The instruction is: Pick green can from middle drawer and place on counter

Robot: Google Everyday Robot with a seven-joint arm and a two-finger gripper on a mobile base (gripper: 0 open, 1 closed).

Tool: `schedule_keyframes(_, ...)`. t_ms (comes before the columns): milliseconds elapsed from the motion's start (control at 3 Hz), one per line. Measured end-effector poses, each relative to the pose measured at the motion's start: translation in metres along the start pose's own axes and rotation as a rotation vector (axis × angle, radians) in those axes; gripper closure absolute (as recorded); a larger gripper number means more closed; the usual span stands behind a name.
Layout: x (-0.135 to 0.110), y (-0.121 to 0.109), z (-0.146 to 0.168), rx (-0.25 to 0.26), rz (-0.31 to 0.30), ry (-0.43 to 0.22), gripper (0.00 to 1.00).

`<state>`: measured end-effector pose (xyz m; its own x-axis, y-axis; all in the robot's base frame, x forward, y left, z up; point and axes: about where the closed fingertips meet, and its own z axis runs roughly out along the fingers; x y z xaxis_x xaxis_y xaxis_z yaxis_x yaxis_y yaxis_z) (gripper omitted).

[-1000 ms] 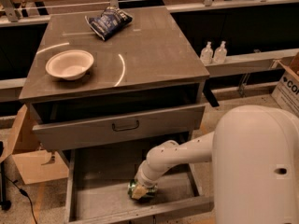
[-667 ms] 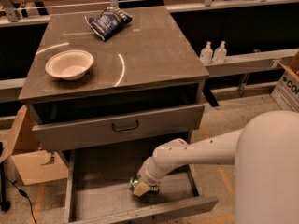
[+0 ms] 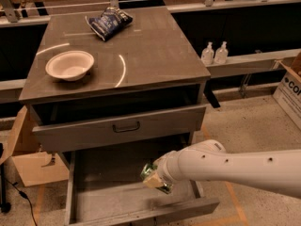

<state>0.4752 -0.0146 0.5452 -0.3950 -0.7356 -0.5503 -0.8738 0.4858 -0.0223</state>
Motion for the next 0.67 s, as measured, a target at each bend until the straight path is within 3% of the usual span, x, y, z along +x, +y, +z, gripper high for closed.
schedule_keyframes(333, -0.028, -0.008, -0.095, 0.18, 0.067, -0.103, 1.0)
schedule_keyframes(667, -0.052, -0.022, -0.146, 0.309, 0.082, -0.208, 1.0)
